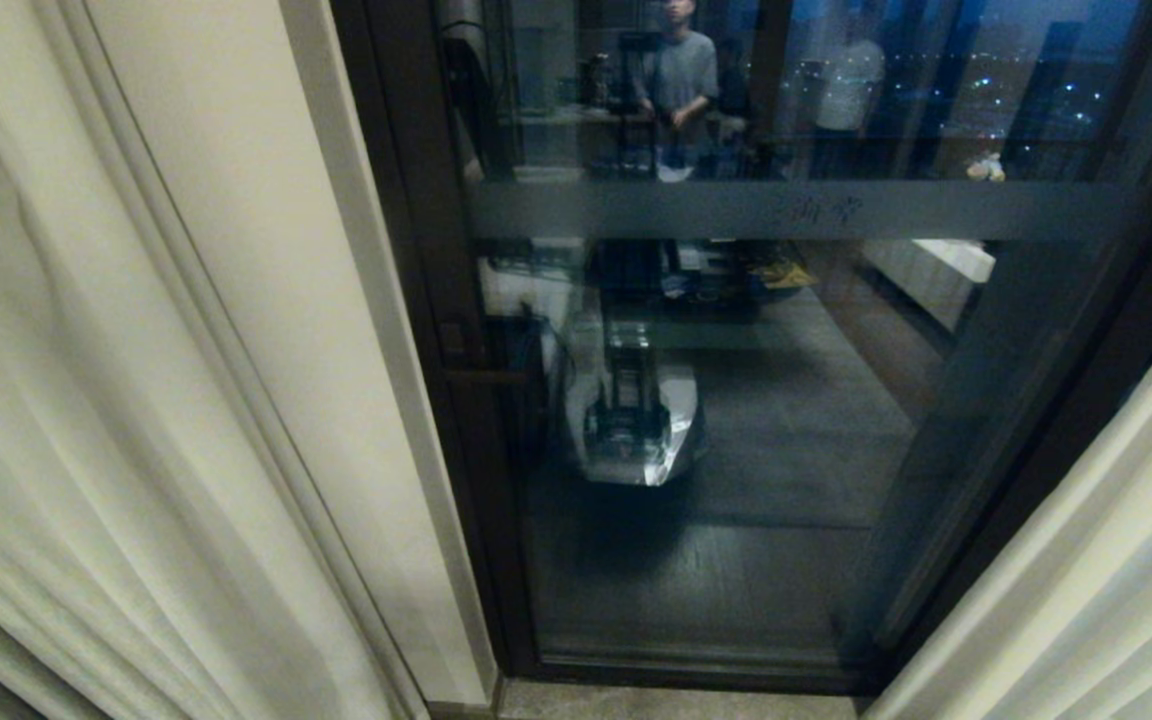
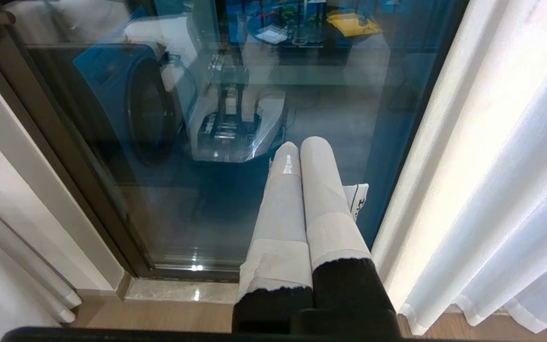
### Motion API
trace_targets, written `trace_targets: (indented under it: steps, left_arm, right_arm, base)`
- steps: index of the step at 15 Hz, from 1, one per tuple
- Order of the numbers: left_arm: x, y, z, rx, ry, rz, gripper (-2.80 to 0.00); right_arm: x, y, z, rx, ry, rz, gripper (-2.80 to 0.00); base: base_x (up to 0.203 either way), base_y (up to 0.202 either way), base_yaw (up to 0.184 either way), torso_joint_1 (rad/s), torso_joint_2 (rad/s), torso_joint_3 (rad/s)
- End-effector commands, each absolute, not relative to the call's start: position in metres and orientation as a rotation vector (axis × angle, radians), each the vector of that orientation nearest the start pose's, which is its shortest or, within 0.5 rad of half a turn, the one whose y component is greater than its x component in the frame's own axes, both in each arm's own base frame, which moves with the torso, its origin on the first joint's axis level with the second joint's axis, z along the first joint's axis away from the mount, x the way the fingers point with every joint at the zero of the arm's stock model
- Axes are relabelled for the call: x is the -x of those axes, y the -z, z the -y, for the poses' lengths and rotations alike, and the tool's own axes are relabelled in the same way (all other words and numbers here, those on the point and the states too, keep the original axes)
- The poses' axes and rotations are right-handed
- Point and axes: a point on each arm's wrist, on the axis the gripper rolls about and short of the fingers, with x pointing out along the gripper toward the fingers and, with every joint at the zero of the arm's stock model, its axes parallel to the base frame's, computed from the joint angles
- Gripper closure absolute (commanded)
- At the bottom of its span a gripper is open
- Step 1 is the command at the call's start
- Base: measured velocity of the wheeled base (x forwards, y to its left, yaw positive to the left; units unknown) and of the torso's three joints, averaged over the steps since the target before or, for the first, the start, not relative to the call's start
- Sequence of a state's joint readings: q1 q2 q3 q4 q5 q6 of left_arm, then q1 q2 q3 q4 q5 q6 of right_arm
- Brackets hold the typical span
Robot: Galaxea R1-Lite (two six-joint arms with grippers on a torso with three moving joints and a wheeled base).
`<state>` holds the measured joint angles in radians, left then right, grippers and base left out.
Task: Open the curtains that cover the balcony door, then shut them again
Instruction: Pull the inner curtains open on both sides
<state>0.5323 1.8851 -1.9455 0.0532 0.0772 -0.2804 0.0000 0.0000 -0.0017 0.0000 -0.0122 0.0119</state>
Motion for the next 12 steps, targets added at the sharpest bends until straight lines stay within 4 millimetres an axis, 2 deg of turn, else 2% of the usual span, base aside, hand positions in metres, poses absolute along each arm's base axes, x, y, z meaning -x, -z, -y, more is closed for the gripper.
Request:
trace_targets:
  steps: [1, 5, 7, 12]
  left_arm:
    - [-0.310, -0.375, -0.185, 0.271, -0.605, 0.098, -2.80]
    - [-0.300, -0.377, -0.173, 0.272, -0.593, 0.091, -2.80]
    - [-0.288, -0.382, -0.162, 0.272, -0.585, 0.094, -2.80]
    - [-0.240, -0.373, -0.126, 0.284, -0.569, 0.040, -2.80]
  right_arm:
    - [0.023, -0.076, 0.000, -0.012, 0.012, 0.000, 0.00]
    - [0.023, -0.076, 0.000, -0.012, 0.012, 0.002, 0.00]
    - [0.023, -0.076, 0.000, -0.012, 0.012, 0.000, 0.00]
    - [0.023, -0.076, 0.000, -0.012, 0.012, 0.002, 0.00]
  base:
    - [0.000, 0.000, 0.000, 0.000, 0.00, 0.000]
    - [0.000, 0.000, 0.000, 0.000, 0.00, 0.000]
    - [0.000, 0.000, 0.000, 0.000, 0.00, 0.000]
    - [0.000, 0.000, 0.000, 0.000, 0.00, 0.000]
